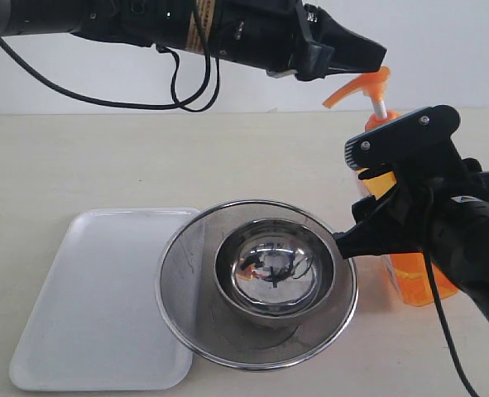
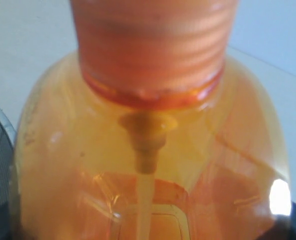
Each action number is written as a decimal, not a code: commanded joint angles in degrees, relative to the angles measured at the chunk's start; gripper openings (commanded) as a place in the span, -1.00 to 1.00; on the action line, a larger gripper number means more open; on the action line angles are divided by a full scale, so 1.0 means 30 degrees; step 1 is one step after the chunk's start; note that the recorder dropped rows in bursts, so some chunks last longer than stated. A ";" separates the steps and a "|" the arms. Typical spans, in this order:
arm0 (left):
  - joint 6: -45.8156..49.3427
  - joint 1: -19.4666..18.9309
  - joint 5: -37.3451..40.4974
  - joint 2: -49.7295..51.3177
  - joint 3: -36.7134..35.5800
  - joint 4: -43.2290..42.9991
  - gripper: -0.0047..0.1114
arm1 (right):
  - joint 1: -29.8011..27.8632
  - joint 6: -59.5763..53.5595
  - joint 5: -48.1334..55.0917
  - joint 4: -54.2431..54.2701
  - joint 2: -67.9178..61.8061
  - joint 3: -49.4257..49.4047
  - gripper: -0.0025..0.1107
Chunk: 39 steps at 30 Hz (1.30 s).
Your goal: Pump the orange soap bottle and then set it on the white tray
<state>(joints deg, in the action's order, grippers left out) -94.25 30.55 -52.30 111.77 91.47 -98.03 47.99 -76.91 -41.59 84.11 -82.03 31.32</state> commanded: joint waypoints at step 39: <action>0.0511 0.0006 -0.0207 0.0968 -0.2048 -0.0639 -0.84 | -0.0015 -0.0007 -0.0064 -0.0313 0.0034 0.0106 -0.96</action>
<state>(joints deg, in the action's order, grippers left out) -92.89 29.88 -52.67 111.93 86.79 -92.56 47.99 -77.60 -42.56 84.58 -82.15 31.32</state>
